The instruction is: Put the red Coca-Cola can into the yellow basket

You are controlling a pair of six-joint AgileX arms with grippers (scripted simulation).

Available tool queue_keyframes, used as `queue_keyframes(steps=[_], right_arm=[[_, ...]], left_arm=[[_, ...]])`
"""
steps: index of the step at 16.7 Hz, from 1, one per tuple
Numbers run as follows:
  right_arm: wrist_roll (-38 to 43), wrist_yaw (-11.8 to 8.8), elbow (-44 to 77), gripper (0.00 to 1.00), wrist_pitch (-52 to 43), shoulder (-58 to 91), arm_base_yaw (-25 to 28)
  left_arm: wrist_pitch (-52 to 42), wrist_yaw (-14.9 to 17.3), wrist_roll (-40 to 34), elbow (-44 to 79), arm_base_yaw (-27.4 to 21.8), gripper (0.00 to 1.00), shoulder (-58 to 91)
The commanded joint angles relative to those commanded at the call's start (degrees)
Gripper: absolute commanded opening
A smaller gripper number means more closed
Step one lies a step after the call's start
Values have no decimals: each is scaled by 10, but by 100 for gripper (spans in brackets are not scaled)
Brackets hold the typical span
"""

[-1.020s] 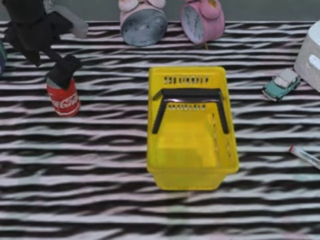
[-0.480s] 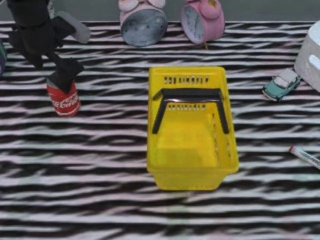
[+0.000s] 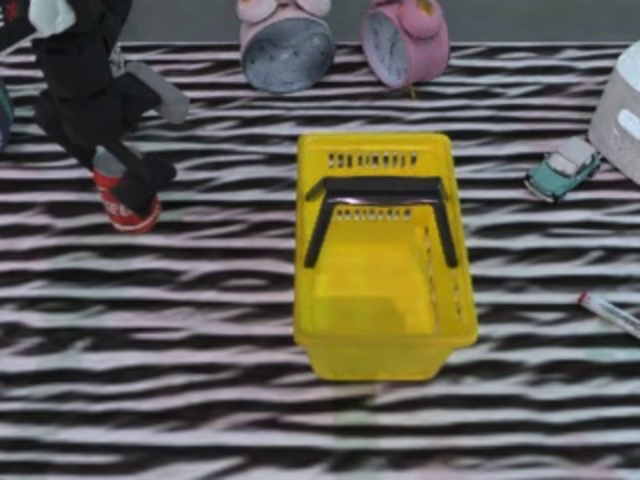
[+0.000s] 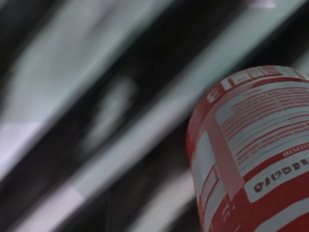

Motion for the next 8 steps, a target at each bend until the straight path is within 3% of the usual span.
queue_keyframes(steps=[3, 8], right_arm=[[0, 0, 0, 100, 0, 0, 0], [0, 0, 0, 100, 0, 0, 0]], left_arm=[[0, 0, 0, 0, 0, 100, 0], [0, 0, 0, 0, 0, 62, 0]])
